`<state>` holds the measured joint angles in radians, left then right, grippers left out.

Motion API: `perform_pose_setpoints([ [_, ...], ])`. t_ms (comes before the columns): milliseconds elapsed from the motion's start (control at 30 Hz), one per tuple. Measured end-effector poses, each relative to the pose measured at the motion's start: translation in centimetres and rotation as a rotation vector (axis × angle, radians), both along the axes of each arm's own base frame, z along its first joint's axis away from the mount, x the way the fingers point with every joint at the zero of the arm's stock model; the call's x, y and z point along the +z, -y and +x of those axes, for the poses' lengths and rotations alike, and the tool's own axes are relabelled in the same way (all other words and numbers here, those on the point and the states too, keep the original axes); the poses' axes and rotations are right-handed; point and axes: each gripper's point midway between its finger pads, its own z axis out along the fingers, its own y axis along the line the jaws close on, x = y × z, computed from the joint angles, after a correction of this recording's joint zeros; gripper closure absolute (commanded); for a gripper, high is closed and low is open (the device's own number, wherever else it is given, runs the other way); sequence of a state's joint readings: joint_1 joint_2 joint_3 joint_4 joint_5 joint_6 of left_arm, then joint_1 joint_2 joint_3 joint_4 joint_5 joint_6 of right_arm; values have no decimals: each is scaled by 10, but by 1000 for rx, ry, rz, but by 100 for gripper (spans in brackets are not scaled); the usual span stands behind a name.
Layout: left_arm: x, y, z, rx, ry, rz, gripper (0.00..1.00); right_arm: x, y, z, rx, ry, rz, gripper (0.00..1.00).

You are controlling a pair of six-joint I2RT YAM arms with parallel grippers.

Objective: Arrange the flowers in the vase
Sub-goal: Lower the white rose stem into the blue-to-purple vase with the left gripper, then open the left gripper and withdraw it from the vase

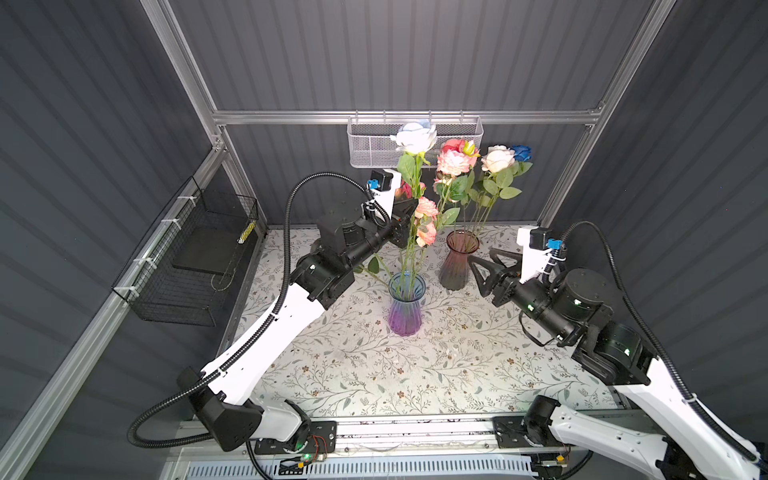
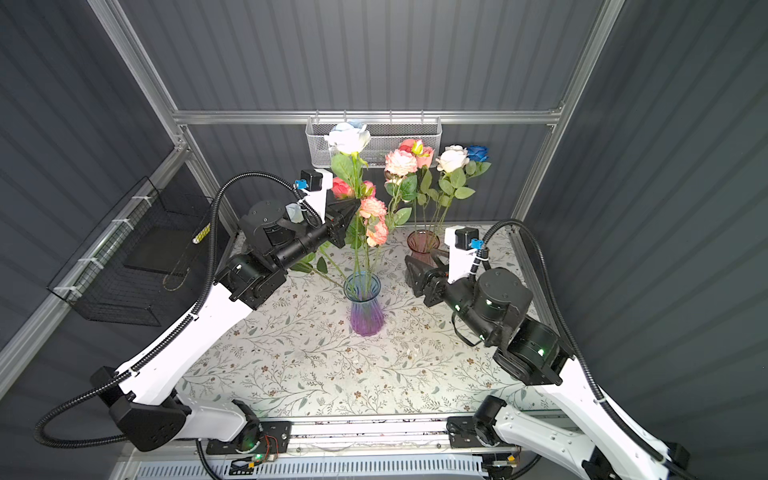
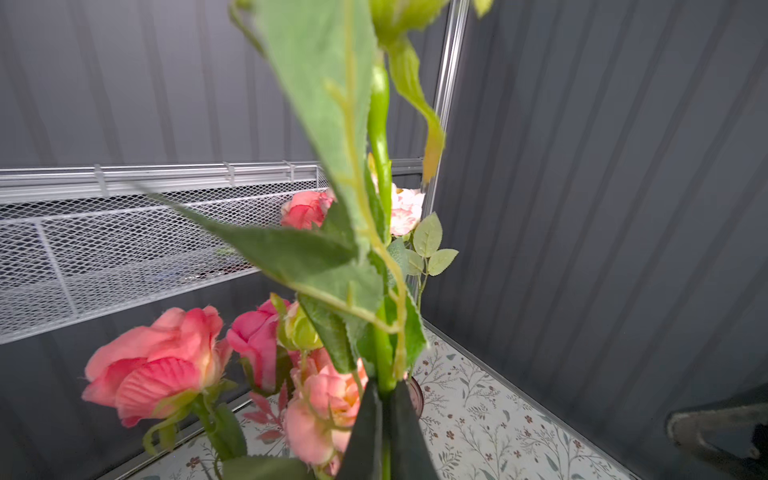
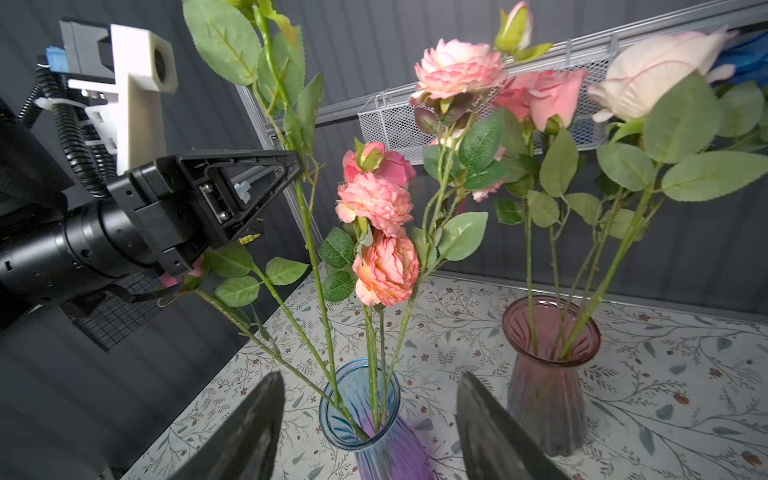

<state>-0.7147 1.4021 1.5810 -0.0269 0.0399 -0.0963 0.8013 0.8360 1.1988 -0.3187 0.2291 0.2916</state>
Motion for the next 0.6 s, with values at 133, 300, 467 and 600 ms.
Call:
perform_pose_setpoints([
  [133,-3,4,6,6,12,-13,93,-8,3,3,-12,-15,-9,33],
  [300,-27,13,5,-14,-29,16,74,-18,8,4,-22,-40,-19,33],
  [467,-42,16,-2,-34,-64,41,1,-19,14,1,-30,-45,-12,33],
  [600,-44,8,-18,-47,-100,63,0,-22,15,-1,-29,-61,-15,33],
])
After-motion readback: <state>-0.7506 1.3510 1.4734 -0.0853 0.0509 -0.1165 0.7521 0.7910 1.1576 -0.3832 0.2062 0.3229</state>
